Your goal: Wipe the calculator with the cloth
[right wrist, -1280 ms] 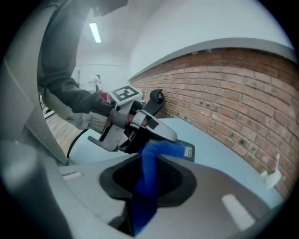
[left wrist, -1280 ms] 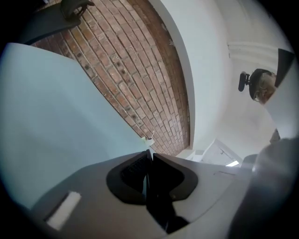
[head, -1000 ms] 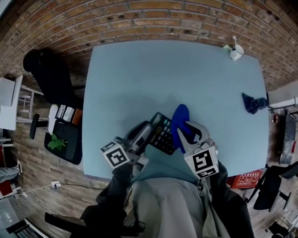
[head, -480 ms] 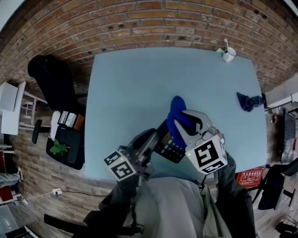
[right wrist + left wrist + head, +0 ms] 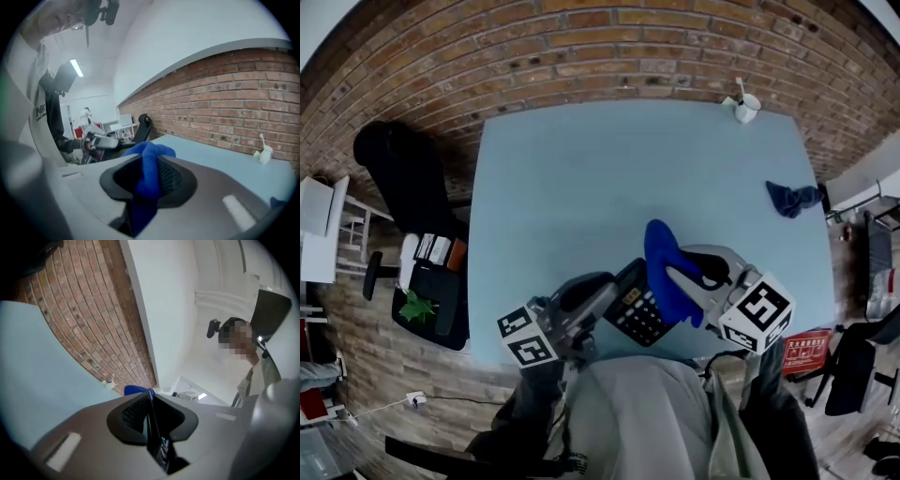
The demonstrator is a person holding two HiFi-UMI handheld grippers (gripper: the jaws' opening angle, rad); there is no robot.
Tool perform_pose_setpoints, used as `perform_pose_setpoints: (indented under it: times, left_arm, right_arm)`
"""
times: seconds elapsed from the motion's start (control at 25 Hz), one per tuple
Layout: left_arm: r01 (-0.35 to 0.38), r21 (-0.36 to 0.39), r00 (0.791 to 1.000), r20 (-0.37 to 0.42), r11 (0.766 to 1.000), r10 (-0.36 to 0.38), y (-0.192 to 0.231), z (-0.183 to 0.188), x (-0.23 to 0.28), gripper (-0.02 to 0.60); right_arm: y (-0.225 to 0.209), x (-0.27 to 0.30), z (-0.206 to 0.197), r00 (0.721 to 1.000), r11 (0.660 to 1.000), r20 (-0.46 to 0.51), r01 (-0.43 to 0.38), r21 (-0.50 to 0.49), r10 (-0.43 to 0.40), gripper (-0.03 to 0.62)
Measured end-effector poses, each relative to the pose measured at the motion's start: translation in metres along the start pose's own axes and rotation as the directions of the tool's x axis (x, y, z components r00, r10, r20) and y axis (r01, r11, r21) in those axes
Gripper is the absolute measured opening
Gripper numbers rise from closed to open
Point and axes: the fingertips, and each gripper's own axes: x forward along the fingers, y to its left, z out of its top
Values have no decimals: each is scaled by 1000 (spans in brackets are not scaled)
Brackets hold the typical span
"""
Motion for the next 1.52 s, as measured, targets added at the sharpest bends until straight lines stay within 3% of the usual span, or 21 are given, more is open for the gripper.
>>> perform_pose_setpoints:
  times: [0.12, 0.32, 0.44, 0.56, 0.72, 0.8, 0.92, 1.08, 1.16, 1.32, 1.44, 1.52]
  left_arm:
    - [-2, -34, 1000, 31, 999, 3, -3, -2, 11, 44]
    - [-94, -114, 985, 133, 989, 109, 17, 13, -10, 43]
    - [-156, -160, 953, 235, 975, 191, 34, 29, -27, 43]
    - [-176, -217, 917, 317, 960, 240, 40, 37, -27, 43]
    - [-178, -215, 931, 278, 960, 235, 29, 23, 1, 43]
    - [-197, -211, 934, 255, 958, 248, 25, 18, 9, 44]
    - [-198, -249, 918, 291, 948, 268, 25, 23, 4, 44]
    - [-208, -282, 887, 349, 937, 302, 34, 40, -15, 44]
    - [-209, -283, 881, 361, 936, 306, 33, 45, -16, 43]
    - [-226, -298, 873, 360, 927, 329, 30, 35, -10, 44]
    - [-168, -374, 873, 373, 912, 314, 27, 27, -3, 44]
    - [-144, -387, 876, 379, 911, 300, 26, 28, -3, 43]
  right_arm:
    - [-5, 8, 22, 999, 999, 36, -32, -9, 32, 92]
    - [-3, -18, -5, 996, 994, -7, -88, 58, 88, 92]
    - [14, -37, -9, 999, 999, 9, -46, 28, 45, 92]
    - [66, -26, -7, 999, 996, -16, -39, -79, 38, 92]
    - [112, 7, -7, 997, 988, -72, -41, -152, 30, 92]
    - [113, 15, -9, 993, 972, -119, -7, -234, -21, 92]
    - [93, 1, -11, 981, 947, -141, 84, -309, -132, 92]
    - [52, -35, -17, 952, 918, -97, 247, -310, -289, 92]
    - [46, -40, -23, 940, 916, -117, 277, -291, -322, 91]
    - [93, -13, -22, 958, 913, -156, 169, -372, -241, 91]
    - [120, 9, -29, 969, 895, -173, 87, -438, -179, 85]
    - [119, 6, -31, 970, 889, -167, 86, -450, -179, 86]
